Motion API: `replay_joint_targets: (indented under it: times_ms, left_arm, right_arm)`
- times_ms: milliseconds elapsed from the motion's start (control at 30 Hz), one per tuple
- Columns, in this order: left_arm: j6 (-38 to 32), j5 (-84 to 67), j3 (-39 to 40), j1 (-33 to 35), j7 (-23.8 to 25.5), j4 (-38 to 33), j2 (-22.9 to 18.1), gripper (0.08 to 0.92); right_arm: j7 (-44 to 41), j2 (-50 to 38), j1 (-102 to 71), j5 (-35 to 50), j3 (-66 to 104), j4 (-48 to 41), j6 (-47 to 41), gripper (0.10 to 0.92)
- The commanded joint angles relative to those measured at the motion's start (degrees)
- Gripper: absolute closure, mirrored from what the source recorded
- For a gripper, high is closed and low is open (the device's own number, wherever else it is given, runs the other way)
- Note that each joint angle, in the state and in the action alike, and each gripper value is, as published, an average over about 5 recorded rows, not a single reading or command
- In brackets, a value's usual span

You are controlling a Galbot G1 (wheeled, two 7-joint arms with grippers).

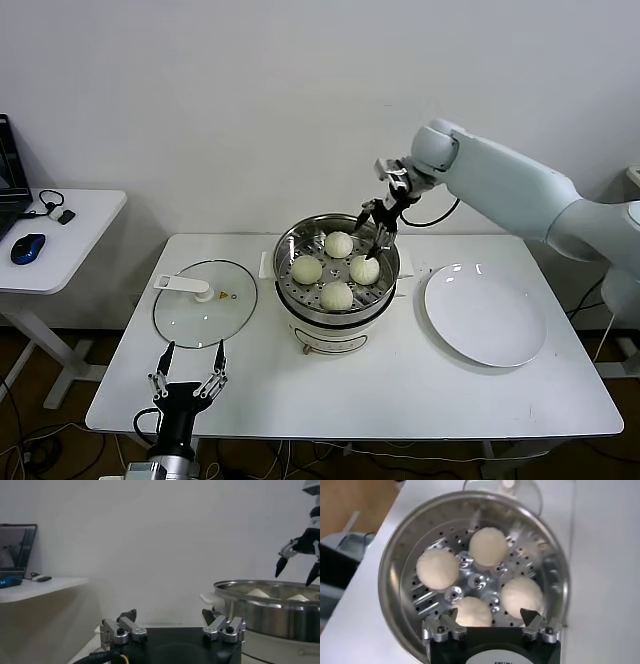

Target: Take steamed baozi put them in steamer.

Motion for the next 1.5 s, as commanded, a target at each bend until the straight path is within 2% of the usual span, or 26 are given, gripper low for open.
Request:
replay_joint_targets:
  times_ms: [33,233,400,600,800,1133,1500]
  left_arm:
    - [0.73,0.21,-0.3,-0.97,0.06,-0.11,0.36,0.177]
    - [1.2,0.72,-0.1,-1.75,0.02,-0.06,0.2,0.177]
    - [1.18,1.11,0.04,-1.79,0.14,-0.05,0.06,0.177]
    - [0.95,1.86,0.41,-1.52,0.15,-0.19,-0.49,0.177]
    - [0.44,2.32,0.64,-1.0,0.17,-0.31,-0.82,0.177]
    - [0.16,3.01,0.91,-0.56,-0.2,-0.79,-1.4,0.177]
    - [0.05,3.92,1.55,-0.02,-0.5,-0.72,-1.77,0.177]
  right_arm:
    - [10.1,-11.5,-7.4,-1.52,18.96,8.41,5.15,0.203]
    - [21.09,-18.48,-20.61,-1.41,35.31,15.49,7.05,0.203]
    - [30.24,-20.86,-37.75,-0.77,52.65,22.7,9.18,0.203]
    - [41.63,-17.09,-60.35,-0.83,73.79,30.94,14.53,0.203]
    - [51.16,-9.93,-77.6,-1.5,87.35,37.03,20.61,0.203]
    - [59.09,0.4,-98.31,-1.23,96.2,43.81,28.87,0.203]
    - [59.83,6.24,-113.35,0.84,97.26,45.91,31.87,0.203]
